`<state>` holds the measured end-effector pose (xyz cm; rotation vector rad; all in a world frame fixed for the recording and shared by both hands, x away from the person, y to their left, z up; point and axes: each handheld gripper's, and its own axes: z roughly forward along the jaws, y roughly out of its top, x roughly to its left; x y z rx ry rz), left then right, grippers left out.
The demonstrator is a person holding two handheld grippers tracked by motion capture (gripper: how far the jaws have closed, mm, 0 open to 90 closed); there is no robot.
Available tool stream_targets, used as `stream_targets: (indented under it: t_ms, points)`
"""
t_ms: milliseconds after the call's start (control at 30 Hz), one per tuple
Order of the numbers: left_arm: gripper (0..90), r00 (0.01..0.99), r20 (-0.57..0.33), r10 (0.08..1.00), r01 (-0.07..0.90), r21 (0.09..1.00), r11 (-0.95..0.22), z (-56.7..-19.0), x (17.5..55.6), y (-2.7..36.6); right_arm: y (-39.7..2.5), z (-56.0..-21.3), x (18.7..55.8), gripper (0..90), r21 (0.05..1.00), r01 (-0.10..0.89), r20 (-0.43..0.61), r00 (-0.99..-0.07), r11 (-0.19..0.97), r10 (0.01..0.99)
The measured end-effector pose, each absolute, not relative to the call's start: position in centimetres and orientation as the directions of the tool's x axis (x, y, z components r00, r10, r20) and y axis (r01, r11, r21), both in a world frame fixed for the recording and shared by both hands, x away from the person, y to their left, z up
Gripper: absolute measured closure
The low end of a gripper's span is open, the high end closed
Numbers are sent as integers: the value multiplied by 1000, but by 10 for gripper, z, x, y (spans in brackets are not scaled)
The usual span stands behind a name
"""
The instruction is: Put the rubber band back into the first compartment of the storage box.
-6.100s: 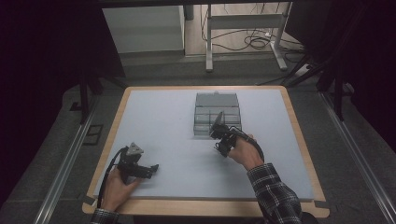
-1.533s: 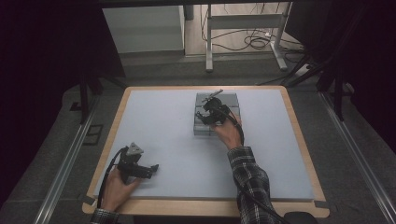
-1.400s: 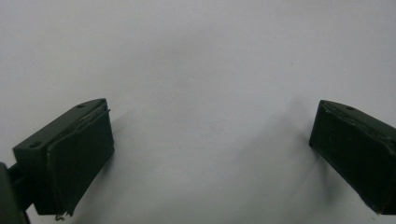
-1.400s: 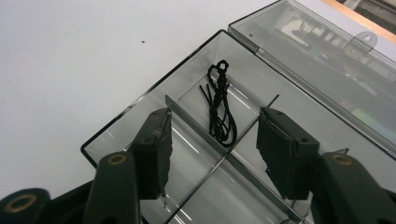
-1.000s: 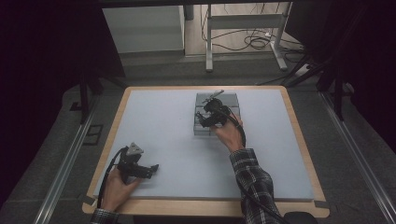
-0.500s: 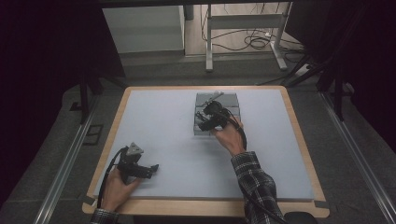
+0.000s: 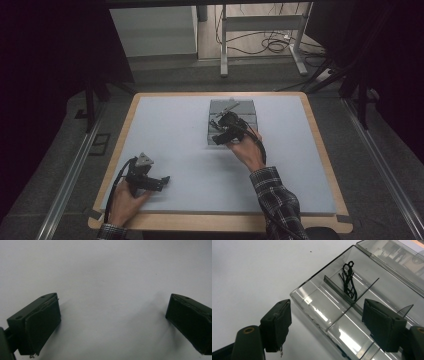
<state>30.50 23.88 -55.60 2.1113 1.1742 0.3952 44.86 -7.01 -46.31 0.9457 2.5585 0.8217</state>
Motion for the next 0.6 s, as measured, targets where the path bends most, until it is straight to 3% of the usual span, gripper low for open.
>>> stream_targets:
  t_ms: [600]
  points:
    - [0, 547, -62, 835, 629, 689, -361, -556, 305, 239, -77, -461, 429, 178, 609, 488, -50, -763, 625, 645]
